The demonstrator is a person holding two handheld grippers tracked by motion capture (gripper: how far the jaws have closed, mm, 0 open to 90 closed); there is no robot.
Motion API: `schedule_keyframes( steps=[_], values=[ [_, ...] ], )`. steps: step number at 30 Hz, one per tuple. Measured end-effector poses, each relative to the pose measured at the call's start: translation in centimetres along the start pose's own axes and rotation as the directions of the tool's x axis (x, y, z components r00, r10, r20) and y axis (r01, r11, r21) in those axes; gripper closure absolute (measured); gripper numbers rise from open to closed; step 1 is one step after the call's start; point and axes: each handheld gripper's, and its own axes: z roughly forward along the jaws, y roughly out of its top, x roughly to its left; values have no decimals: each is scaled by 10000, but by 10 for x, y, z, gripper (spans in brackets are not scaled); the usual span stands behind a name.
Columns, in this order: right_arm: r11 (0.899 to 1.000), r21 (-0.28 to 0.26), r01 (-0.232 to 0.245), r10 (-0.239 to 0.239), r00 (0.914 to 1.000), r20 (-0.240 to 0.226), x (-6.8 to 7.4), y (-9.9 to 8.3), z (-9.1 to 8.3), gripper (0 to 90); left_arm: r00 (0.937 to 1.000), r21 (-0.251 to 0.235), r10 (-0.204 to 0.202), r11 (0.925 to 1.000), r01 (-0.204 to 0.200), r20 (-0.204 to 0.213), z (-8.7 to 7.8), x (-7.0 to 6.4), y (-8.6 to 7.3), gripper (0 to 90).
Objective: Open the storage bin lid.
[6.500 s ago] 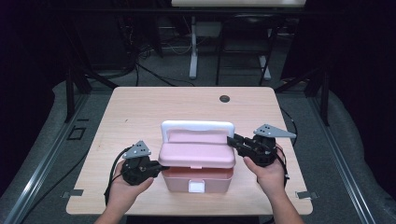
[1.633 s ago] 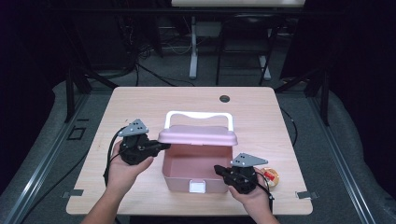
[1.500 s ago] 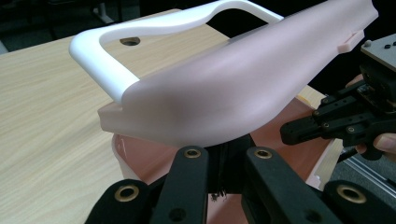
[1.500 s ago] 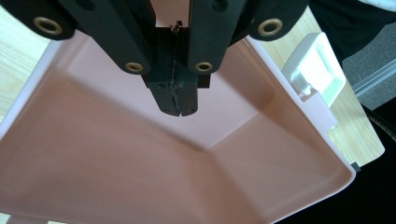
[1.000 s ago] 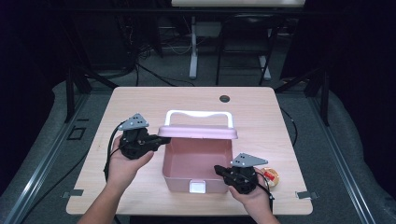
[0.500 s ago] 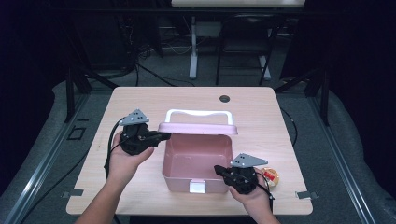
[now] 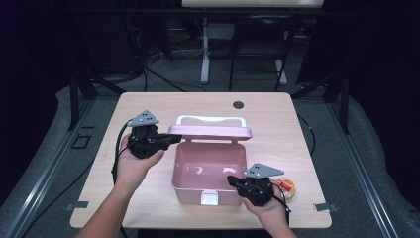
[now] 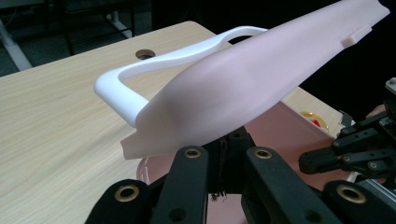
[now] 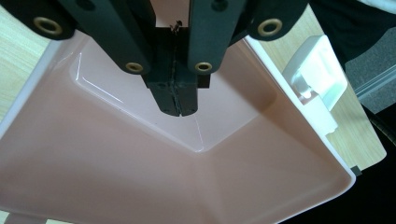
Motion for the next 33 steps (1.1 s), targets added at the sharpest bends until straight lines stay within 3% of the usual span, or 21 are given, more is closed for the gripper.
schedule_keyframes(
  steps=[33],
  values=[
    [10000,-37,47,-47,10000,9,0,0,0,900,9990,-73,-196,9998,194,-391,9,16,12,895]
  ],
)
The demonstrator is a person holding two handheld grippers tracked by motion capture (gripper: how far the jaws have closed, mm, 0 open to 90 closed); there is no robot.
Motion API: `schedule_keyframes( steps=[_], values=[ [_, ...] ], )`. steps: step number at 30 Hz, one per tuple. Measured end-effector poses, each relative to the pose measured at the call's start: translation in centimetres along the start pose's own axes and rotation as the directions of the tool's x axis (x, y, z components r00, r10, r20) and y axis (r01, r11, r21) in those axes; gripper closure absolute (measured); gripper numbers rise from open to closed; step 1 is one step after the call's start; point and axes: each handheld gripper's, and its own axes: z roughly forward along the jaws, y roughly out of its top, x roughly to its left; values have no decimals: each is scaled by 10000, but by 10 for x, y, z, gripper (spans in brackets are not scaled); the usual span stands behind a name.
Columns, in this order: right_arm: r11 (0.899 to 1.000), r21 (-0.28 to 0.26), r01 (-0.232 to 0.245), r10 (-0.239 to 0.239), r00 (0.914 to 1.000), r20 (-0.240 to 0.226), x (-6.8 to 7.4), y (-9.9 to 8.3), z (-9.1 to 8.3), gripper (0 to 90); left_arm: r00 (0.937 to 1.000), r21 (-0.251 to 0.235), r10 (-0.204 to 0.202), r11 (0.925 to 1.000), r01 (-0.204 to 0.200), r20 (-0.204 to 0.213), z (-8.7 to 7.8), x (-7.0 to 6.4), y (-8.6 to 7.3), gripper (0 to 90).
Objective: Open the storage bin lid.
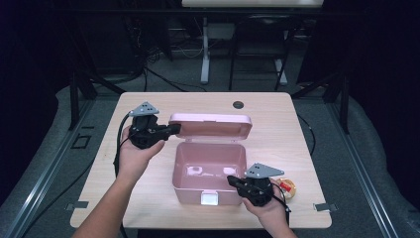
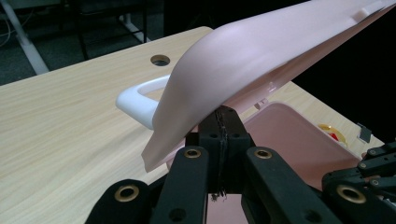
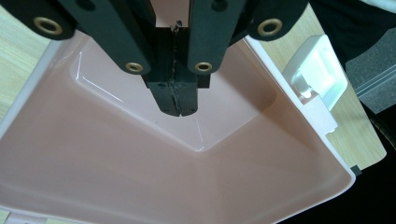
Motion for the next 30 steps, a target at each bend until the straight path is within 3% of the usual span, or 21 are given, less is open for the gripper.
schedule_keyframes(
  steps=[30],
  values=[
    [10000,-50,3,-3,10000,-16,0,0,0,900,9977,222,-499,9985,510,-462,13,19,-2,894]
  ],
)
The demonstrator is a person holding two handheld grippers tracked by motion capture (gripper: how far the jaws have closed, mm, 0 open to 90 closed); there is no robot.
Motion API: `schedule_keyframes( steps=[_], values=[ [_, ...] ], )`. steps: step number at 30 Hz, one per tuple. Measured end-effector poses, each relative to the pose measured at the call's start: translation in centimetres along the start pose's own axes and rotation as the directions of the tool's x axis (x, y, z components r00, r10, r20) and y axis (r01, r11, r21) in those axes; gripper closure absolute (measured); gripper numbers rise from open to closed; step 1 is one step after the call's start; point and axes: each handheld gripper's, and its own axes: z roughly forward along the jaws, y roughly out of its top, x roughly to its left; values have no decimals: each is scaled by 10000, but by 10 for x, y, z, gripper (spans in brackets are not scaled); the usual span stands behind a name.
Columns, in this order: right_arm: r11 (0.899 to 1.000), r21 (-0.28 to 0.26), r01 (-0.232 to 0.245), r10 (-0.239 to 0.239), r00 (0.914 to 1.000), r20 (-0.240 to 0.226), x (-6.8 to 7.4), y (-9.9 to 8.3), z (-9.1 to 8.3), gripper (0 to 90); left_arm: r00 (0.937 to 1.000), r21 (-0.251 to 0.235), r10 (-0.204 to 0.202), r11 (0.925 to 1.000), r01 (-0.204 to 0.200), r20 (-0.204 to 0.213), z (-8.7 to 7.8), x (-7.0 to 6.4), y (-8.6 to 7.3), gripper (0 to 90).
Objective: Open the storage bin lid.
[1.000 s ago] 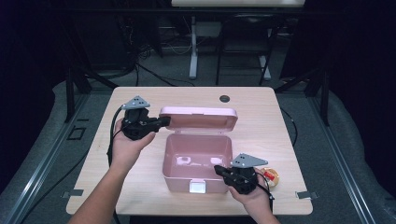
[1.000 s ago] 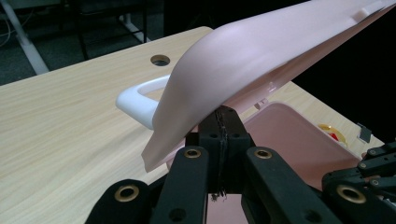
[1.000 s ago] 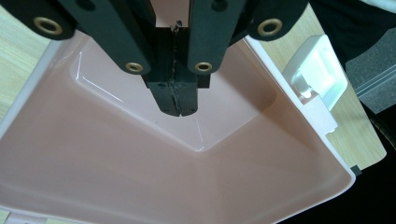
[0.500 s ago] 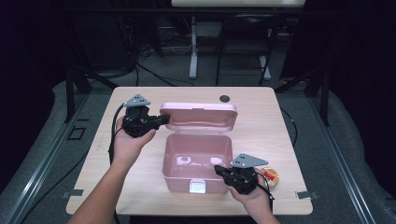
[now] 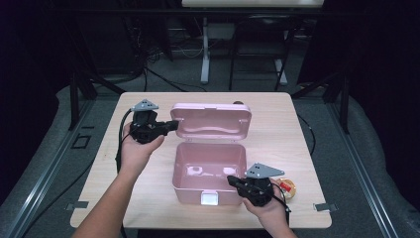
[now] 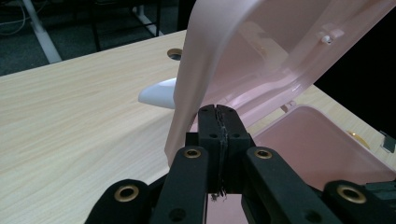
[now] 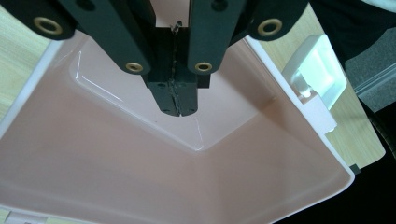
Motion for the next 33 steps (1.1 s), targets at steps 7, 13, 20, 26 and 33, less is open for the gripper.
schedule_keyframes(
  steps=[7,13,20,26,33],
  values=[
    [10000,-19,-19,19,10000,-3,0,0,0,900,10000,78,37,10000,-37,-32,1,1,-3,893],
    [10000,-40,-1,1,10000,13,0,0,0,900,10000,204,-32,9998,32,20,4,2,-10,890],
    [10000,-40,-7,8,10000,24,1,-1,0,900,10000,439,51,9990,-52,20,5,0,-28,830],
    [10000,-56,13,-13,10000,34,1,-1,0,900,9999,741,-19,9972,29,-137,9,5,-49,786],
    [10000,-81,0,0,10000,26,0,-1,-1,900,10000,1033,-64,9946,68,-37,14,4,-67,781]
  ],
)
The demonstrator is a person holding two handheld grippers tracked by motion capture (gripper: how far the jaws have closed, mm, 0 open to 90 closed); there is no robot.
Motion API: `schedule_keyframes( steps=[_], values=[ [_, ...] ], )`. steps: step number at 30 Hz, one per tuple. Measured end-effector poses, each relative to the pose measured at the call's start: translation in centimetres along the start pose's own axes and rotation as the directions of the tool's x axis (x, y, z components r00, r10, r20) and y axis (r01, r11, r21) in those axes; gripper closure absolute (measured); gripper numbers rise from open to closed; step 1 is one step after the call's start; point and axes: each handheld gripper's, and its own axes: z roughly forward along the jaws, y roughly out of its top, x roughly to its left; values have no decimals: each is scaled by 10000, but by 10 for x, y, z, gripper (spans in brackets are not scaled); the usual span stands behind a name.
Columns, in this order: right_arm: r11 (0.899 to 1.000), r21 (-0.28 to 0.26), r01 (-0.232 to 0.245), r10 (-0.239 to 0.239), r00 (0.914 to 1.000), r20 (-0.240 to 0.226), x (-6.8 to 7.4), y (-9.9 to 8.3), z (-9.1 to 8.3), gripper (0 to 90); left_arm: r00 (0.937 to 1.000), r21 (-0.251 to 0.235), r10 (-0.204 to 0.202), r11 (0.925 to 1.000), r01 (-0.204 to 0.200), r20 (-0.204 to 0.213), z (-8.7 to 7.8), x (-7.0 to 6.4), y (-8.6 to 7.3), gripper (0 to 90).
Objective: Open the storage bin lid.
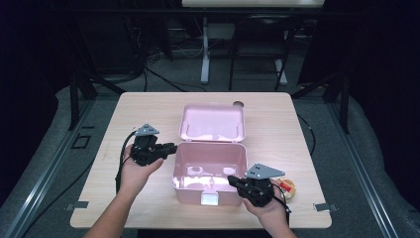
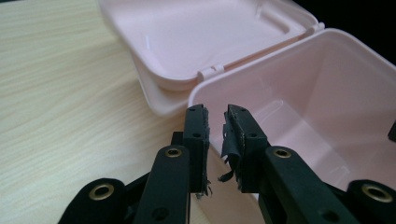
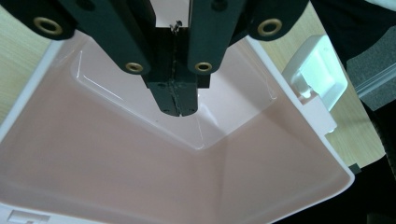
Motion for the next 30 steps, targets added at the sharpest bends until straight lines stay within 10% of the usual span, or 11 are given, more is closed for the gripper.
schedule_keyframes(
  steps=[30],
  values=[
    [10000,-11,-89,89,10000,-38,0,2,-2,877,9999,-497,-47,9988,53,131,3,-3,-17,829]
  ],
)
